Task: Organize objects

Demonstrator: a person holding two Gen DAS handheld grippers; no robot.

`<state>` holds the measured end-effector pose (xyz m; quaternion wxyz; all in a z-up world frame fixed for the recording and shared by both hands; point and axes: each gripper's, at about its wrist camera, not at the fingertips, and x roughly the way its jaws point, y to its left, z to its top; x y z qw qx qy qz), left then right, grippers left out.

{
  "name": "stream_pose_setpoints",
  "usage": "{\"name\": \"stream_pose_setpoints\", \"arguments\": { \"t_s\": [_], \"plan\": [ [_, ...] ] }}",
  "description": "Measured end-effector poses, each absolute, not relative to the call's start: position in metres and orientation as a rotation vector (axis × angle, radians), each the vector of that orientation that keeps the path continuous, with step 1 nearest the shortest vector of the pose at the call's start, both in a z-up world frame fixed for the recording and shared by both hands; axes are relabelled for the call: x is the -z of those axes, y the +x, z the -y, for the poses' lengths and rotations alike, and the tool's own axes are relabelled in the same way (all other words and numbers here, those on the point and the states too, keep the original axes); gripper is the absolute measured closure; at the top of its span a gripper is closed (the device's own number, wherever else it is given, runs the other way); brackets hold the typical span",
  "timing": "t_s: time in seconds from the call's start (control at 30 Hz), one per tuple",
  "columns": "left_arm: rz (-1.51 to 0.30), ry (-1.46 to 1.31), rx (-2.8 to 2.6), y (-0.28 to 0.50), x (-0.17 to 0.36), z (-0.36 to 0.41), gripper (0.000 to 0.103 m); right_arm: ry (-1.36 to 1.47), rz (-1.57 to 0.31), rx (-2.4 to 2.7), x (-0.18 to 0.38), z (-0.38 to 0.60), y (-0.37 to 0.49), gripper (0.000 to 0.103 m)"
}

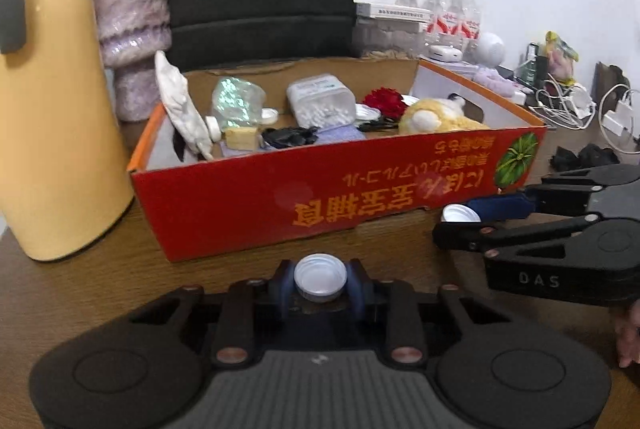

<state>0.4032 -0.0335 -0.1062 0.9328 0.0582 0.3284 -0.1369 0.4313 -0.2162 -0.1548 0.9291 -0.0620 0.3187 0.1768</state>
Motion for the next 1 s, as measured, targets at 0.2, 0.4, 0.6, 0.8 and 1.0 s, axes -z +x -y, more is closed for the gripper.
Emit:
{"name": "stream_pose_setpoints", "arguments": {
  "t_s": [0.2,0.4,0.6,0.8,1.0],
  "plan": [
    [-0.587,0.149,0.196,0.383,0.094,0.043,0.077,-0.101,-0.607,-0.343,0.144,0.221,0.420,0.074],
    [-0.549,-0.045,0.253,0.293,0.050,0.024,0.076,-0.011,-0.480,-0.362,0.099,0.256,0.328,0.074],
    [-0.510,-0.153,0.260,0.160,0.028,0.007,0.076,0.036,-0.455,-0.250,0.094,0.291,0.203,0.074],
    [-0.573,-0.118,0.193,0.095,0.037,0.000,0.076,0.039,-0.497,-0.254,0.097,0.309,0.112,0.074],
    [-0.513,-0.103,0.185,0.074,0.026,0.002,0.076,0.039,-0.457,-0.263,0.094,0.306,0.083,0.074]
  ]
}}
